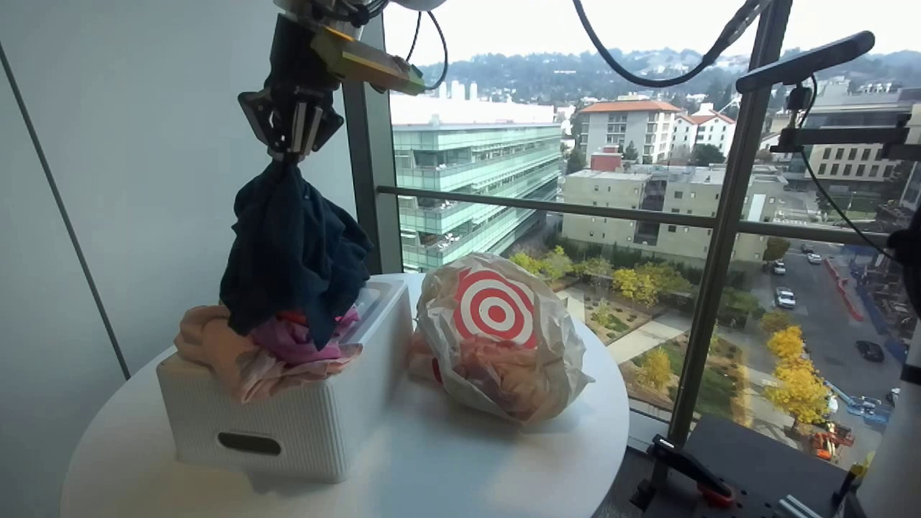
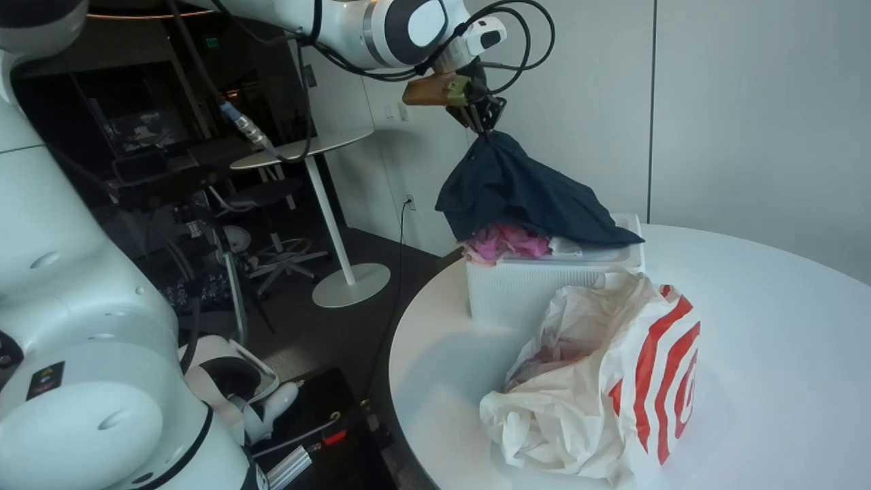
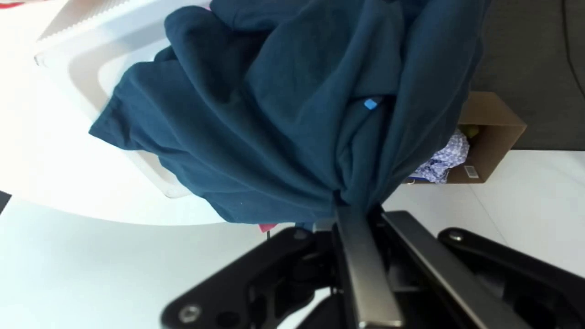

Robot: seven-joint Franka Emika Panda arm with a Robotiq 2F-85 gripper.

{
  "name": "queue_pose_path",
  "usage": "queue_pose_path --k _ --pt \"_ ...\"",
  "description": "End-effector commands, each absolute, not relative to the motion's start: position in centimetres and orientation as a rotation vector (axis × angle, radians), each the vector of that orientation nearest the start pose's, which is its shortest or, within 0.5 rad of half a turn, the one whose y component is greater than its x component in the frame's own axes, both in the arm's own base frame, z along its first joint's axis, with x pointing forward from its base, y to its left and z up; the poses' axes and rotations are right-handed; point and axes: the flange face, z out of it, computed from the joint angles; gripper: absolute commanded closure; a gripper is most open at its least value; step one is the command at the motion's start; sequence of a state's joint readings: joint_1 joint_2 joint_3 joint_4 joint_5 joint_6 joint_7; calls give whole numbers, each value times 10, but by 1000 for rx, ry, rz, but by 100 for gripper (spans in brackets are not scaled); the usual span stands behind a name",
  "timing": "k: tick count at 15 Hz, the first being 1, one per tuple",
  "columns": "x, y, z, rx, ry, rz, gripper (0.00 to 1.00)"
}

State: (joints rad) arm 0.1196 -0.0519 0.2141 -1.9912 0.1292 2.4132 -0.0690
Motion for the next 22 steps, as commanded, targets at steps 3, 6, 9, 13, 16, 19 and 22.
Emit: queue_pose_path --k 3,6,9,13,16,19,22 --pt "446 168 557 -2920 -172 -797 98" --pt "415 153 554 -2955 2 -791 98" --pt "390 137 555 -2941 162 -850 98" --pt "360 122 571 -2904 330 -1033 98" --pt "342 117 594 -2890 390 -1158 98" --pt "330 110 610 -2877 499 -1214 98" --pt "322 99 615 -2862 582 -1240 98"
